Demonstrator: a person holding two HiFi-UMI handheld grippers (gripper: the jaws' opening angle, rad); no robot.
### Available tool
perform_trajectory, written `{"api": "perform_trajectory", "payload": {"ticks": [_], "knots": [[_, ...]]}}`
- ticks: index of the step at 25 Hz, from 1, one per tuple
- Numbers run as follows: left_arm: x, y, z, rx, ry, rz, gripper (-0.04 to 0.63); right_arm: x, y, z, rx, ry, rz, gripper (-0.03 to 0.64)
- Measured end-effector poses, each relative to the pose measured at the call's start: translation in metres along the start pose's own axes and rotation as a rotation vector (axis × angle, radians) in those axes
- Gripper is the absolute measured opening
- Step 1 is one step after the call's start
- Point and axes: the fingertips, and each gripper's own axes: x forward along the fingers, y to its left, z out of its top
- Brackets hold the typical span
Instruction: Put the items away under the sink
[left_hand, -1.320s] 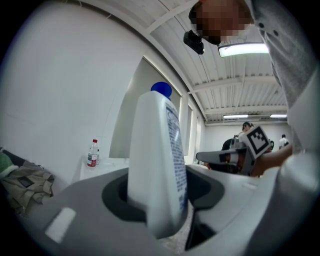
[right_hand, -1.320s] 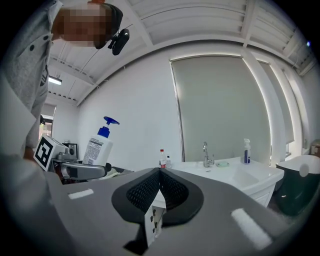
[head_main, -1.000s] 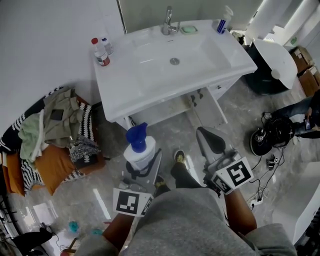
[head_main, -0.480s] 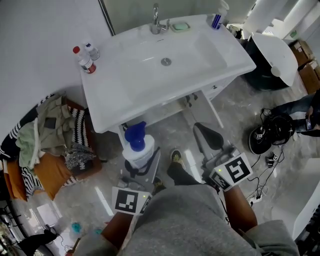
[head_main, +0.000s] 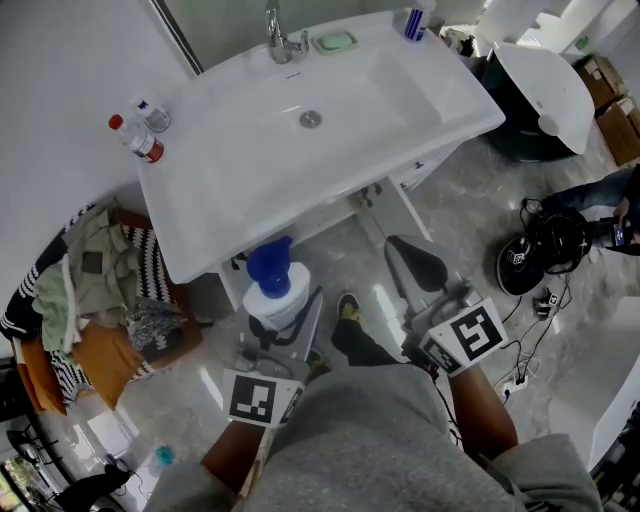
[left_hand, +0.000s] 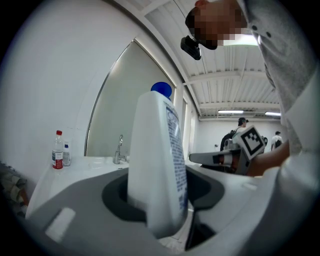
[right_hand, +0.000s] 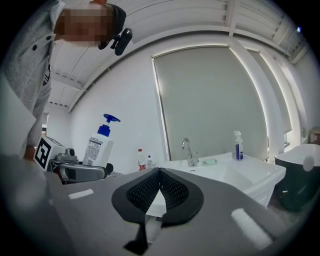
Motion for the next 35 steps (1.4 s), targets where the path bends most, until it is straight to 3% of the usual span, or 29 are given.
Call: {"api": "perform_trajectory", "payload": {"ticks": [12,20,28,35], "knots": [[0.047,-0.023,-0.006,0.046,0.021,-0.024,0.213,0.001,-0.044,0.000,0.047,-0.025,0.011,0.000],[0.069,-0.033,-0.044,0.050,0.141,-0.040,0.213,0.006,-0.066,-0.015,0.080,-0.020,0.017,0.000],[0.090,-0.027,-0.098,0.056,0.233,-0.101,0.213,0.016,-0.073,-0.049,0.121,0.018,-0.012,0.000],[0.102,-0.018,-0.182,0.038,0.322,-0.172,0.213,0.027,-0.079,-0.114,0.165,0.069,-0.087,0.000]]}}
